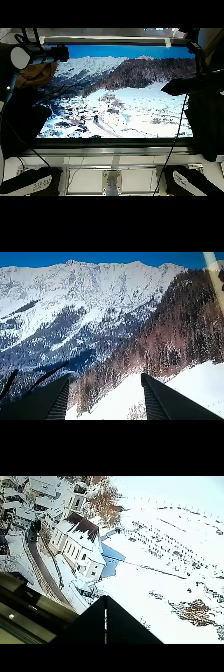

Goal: Fold the clothes and pants, and hang the long-sleeved shirts on hangers.

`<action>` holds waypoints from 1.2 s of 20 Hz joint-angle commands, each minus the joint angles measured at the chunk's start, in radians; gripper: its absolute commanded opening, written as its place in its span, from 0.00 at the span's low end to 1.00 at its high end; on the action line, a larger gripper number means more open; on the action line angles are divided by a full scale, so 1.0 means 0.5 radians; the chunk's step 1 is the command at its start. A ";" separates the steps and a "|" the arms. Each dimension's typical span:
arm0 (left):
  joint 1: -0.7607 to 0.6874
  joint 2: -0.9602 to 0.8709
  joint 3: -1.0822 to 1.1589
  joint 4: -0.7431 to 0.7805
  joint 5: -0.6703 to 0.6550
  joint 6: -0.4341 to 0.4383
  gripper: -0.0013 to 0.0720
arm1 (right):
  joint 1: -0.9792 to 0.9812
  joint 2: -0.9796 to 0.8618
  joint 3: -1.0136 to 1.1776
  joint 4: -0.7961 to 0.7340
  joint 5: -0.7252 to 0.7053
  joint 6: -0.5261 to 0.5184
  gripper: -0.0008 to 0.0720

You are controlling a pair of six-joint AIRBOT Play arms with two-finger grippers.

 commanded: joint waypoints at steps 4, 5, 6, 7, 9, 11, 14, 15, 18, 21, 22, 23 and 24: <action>0.000 0.002 0.000 0.001 0.000 0.001 0.67 | 0.004 -0.001 0.002 -0.020 0.024 0.001 0.02; 0.000 0.002 0.000 0.001 0.000 0.001 0.67 | 0.004 -0.001 0.002 -0.020 0.024 0.001 0.02; 0.000 0.002 0.000 0.001 0.000 0.001 0.67 | 0.004 -0.001 0.002 -0.020 0.024 0.001 0.02; 0.000 0.002 0.000 0.001 0.000 0.001 0.67 | 0.004 -0.001 0.002 -0.020 0.024 0.001 0.02; 0.000 0.002 0.000 0.001 0.000 0.001 0.67 | 0.004 -0.001 0.002 -0.019 0.023 0.001 0.02; 0.000 0.002 0.000 0.001 0.000 0.001 0.67 | 0.004 -0.001 0.002 -0.019 0.023 0.001 0.02; 0.000 0.001 0.000 0.001 0.001 0.001 0.67 | 0.004 -0.001 0.002 -0.019 0.022 0.002 0.02; 0.000 -0.005 0.000 0.002 0.005 0.002 0.67 | 0.004 -0.002 0.002 -0.019 0.018 0.002 0.02; 0.030 -0.060 0.000 0.285 0.032 0.001 0.67 | 0.004 -0.002 0.002 -0.020 -0.033 0.002 0.02; 0.114 -0.123 -0.003 0.600 -0.076 0.003 0.66 | 0.004 -0.002 0.002 -0.020 -0.097 0.002 0.02; 0.159 -0.148 -0.004 0.694 -0.092 0.003 0.66 | 0.004 -0.002 0.002 -0.019 -0.116 0.002 0.02; 0.227 -0.185 -0.009 0.785 -0.111 0.003 0.66 | 0.004 -0.002 0.002 -0.020 -0.137 0.002 0.02; 0.301 -0.225 -0.010 0.848 -0.145 0.003 0.66 | 0.004 -0.002 0.002 -0.019 -0.166 0.002 0.02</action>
